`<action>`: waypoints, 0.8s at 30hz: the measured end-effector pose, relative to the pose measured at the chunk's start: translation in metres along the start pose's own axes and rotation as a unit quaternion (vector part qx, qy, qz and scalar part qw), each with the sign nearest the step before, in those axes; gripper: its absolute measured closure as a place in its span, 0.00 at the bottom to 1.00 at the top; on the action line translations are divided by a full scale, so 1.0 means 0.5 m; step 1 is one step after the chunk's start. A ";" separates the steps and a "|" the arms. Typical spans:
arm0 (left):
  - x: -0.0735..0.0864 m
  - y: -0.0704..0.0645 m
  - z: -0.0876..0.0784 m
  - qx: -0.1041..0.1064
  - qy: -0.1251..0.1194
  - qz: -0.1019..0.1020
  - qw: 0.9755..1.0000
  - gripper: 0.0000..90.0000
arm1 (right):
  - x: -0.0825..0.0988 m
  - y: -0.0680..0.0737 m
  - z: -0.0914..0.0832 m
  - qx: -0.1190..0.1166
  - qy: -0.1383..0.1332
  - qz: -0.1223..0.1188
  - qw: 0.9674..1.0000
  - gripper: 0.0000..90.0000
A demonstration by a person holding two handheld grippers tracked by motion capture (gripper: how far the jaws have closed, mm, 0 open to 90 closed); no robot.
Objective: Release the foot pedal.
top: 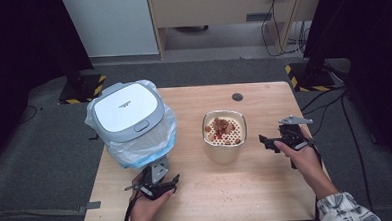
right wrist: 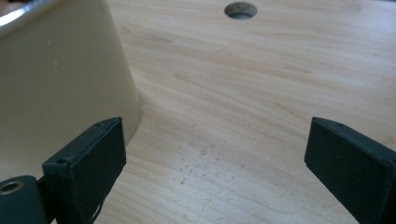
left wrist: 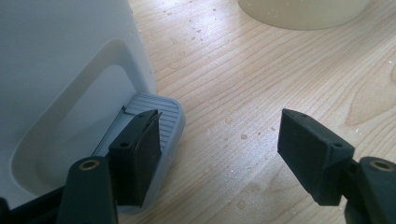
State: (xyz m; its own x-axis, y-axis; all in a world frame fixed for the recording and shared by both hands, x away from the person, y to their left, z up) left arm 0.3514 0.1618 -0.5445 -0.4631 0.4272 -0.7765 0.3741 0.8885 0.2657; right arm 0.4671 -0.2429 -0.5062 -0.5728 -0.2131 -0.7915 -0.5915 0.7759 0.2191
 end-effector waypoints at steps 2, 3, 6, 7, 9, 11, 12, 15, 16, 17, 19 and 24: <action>0.000 0.000 0.000 0.000 0.000 0.000 1.000 0.32 | 0.004 0.001 0.004 -0.001 0.002 0.002 1.000 0.07; 0.000 0.000 0.000 0.000 0.001 0.002 1.000 0.32 | 0.007 0.002 0.009 -0.001 0.005 0.002 1.000 0.07; 0.000 0.000 0.000 0.000 0.000 0.003 1.000 0.32 | 0.014 0.001 0.024 0.003 0.013 0.003 1.000 0.07; 0.000 0.000 0.000 -0.001 0.001 0.004 1.000 0.32 | 0.015 0.000 0.030 0.005 0.015 0.005 1.000 0.07; 0.001 0.000 0.000 -0.001 0.001 0.004 1.000 0.32 | 0.015 -0.005 0.042 0.016 0.016 0.010 1.000 0.07; 0.001 0.000 0.000 0.000 0.000 0.003 1.000 0.32 | 0.014 -0.012 0.056 0.026 0.017 0.016 0.999 0.07; 0.001 0.000 0.000 0.000 0.000 0.003 1.000 0.32 | 0.012 -0.021 0.068 0.031 0.019 0.022 0.999 0.07; 0.000 0.000 0.000 0.000 0.000 0.002 1.000 0.32 | 0.005 -0.031 0.081 0.046 0.017 0.037 0.998 0.07; 0.000 0.000 0.000 0.000 -0.001 0.003 1.000 0.32 | 0.003 -0.034 0.085 0.048 0.015 0.039 0.998 0.07; 0.000 0.000 0.000 0.000 0.001 0.005 1.000 0.32 | 0.002 -0.035 0.087 0.050 0.015 0.042 0.998 0.07; 0.000 0.000 0.000 0.000 0.001 0.005 1.000 0.32 | 0.002 -0.038 0.091 0.053 0.014 0.044 0.998 0.07; 0.000 0.000 0.000 -0.001 0.000 0.006 1.000 0.32 | 0.016 -0.050 0.107 0.069 0.029 0.056 0.996 0.07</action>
State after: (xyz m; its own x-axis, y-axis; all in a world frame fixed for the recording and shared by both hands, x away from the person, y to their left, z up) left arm 0.3514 0.1619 -0.5447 -0.4593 0.4379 -0.7729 0.3783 0.8836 0.2759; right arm 0.5078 -0.2325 -0.5485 -0.6652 -0.1512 -0.7312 -0.4401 0.8705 0.2204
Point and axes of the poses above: each handheld gripper's, and its own axes: z roughly forward along the jaws, x roughly out of its underside, y roughly to its left, the point moved 5 cm from there along z, roughly forward along the jaws, and after that the axes turned 14 degrees about -x, right-handed, at the moved point
